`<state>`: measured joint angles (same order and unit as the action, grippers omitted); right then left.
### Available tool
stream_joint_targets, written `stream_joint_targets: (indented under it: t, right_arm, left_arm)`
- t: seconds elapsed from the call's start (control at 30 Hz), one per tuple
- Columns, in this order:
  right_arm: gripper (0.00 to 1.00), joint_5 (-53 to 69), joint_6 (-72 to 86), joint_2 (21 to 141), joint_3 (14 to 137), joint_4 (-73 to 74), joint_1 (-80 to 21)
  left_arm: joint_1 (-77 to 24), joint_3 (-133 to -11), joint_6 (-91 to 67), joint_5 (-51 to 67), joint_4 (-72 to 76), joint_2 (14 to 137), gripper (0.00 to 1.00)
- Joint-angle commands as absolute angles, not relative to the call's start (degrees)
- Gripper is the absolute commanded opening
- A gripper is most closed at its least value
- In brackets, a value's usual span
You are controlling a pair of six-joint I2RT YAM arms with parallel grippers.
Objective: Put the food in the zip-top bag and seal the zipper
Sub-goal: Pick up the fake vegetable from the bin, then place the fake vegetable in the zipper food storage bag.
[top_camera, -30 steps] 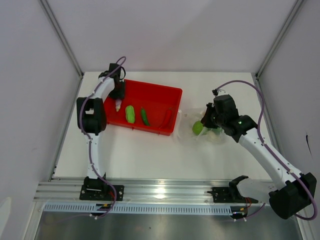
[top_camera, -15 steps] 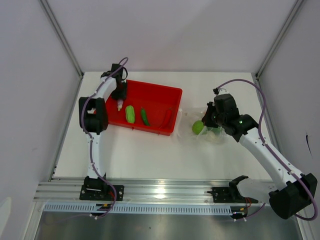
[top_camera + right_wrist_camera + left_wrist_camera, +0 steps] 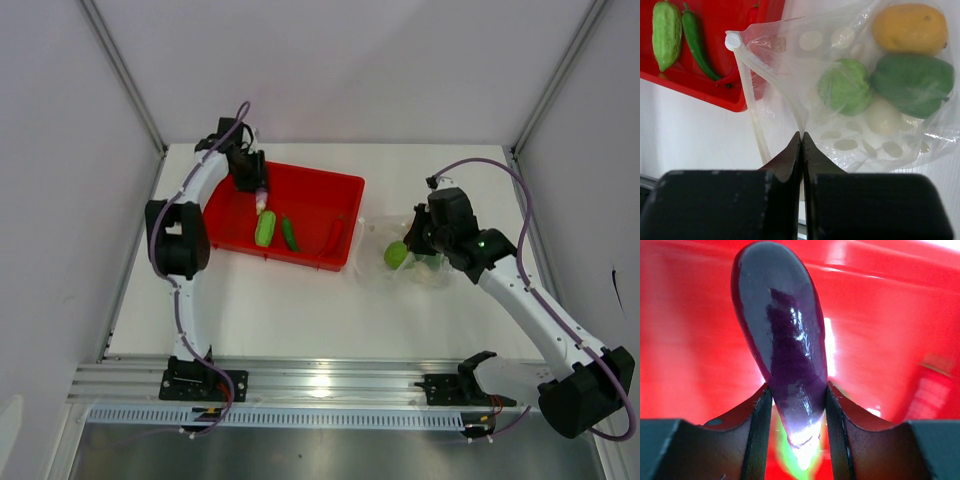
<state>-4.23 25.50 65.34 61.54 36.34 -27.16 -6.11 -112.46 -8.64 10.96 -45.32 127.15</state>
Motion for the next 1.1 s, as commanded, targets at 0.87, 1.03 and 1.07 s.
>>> stream_joint_targets:
  t: [0.87, 1.03, 1.07]
  right_arm:
    - [0.00, -7.56, 21.71, 63.20, 62.40, 32.96, -27.42]
    - [0.00, -8.52, 21.36, 61.70, 61.44, 32.78, -27.60]
    - [0.00, -8.79, 21.36, 61.53, 61.35, 32.87, -27.51]
  left_arm:
    - [-37.35, -70.23, -47.55, 62.84, -2.38, 94.48, 0.01]
    - [-39.72, -66.80, -50.97, 63.02, 1.58, 94.04, 0.01]
    - [-40.07, -65.67, -51.15, 62.76, 2.02, 93.96, 0.01]
